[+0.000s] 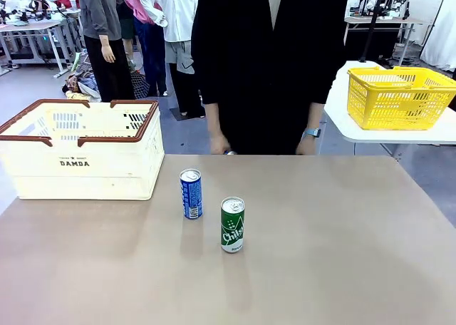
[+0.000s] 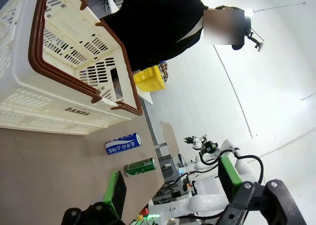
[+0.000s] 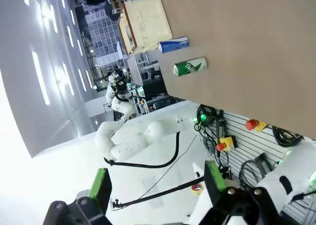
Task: Place the drinks into the Shopping basket.
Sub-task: Pick up one drink and place it into the Shopping basket.
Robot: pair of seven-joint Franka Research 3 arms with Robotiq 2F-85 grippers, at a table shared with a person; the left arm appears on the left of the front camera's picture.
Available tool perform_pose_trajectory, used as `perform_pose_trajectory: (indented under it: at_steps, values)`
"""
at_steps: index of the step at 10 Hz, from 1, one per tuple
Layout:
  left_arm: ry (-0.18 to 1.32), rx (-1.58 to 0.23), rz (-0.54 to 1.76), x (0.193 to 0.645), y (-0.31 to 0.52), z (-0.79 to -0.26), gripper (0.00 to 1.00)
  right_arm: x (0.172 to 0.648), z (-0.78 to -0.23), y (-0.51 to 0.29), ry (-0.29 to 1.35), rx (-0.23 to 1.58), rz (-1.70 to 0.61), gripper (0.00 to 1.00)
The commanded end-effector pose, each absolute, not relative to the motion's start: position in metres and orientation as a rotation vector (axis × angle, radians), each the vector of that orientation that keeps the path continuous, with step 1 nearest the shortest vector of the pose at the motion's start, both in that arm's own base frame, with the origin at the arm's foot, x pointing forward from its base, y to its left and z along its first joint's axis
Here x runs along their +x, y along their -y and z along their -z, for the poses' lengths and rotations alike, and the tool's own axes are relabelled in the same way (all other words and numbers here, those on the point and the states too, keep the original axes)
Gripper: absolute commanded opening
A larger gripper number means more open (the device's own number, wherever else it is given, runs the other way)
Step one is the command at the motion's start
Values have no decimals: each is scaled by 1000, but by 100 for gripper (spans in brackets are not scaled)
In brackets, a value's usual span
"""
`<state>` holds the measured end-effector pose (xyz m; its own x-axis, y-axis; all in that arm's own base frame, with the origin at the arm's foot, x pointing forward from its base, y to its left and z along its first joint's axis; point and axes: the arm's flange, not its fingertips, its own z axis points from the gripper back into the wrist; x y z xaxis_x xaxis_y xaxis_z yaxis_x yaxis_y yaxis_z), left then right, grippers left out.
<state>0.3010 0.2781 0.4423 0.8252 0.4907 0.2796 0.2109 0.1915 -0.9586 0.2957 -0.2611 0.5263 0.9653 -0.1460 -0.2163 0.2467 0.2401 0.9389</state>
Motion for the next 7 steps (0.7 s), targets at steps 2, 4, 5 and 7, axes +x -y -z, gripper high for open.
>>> perform_pose_trajectory:
  at_steps: [2, 4, 5, 7]
  values:
    - [620, -1389, -190, 299, -277, -443, 100, 275, -543, 273, -70, 1311, 293, 100]
    - [617, -1389, -215, 301, -278, -442, 100, 275, -543, 273, -70, 1311, 293, 100]
    - [531, -1376, -170, 293, -256, -473, 100, 275, -543, 273, -70, 1311, 293, 100]
    - [364, -1175, 117, 323, -149, -561, 100, 275, -543, 273, -70, 1311, 293, 100]
